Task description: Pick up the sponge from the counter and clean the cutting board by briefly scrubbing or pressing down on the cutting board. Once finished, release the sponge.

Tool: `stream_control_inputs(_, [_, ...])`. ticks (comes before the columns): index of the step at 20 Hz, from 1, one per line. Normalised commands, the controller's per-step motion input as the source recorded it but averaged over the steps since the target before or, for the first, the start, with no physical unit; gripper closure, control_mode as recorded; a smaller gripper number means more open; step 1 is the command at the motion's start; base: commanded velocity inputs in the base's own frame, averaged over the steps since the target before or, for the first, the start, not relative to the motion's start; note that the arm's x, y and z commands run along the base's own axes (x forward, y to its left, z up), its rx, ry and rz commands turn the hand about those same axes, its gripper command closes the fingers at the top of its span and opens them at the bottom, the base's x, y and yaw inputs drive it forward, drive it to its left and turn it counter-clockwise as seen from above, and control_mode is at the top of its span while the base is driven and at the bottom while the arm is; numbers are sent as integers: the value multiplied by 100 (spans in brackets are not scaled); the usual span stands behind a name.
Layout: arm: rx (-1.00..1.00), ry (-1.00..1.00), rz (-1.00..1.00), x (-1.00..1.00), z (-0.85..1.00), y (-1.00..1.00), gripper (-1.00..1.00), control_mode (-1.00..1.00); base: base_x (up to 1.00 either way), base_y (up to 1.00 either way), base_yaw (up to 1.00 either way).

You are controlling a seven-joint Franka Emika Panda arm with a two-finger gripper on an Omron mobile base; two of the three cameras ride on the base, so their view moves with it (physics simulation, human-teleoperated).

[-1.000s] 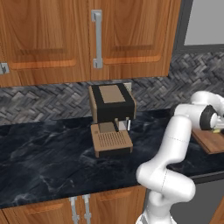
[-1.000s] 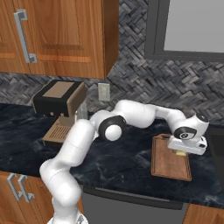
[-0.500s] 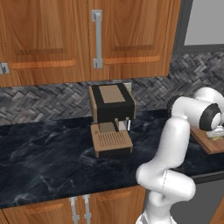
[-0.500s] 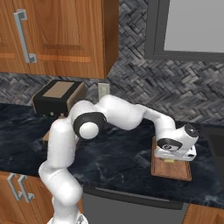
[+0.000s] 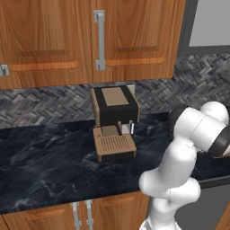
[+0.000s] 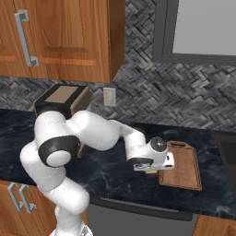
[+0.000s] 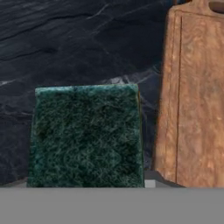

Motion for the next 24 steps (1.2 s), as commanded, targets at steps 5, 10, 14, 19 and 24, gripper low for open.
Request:
stream_control_inputs(5, [-5, 0, 0, 0, 0, 90, 100, -100, 0, 0, 0])
stream_control_inputs(10, [2, 4, 0, 0, 0, 36, 100, -100, 0, 0, 0])
stream_control_inputs(14, [16, 11, 1, 1, -1, 0, 100, -100, 0, 0, 0])
stream_control_inputs(19, [14, 5, 1, 4, -4, -1, 100, -100, 0, 0, 0])
stream_control_inputs(24, [2, 0, 2, 1, -7, 0, -100, -100, 0, 0, 0])
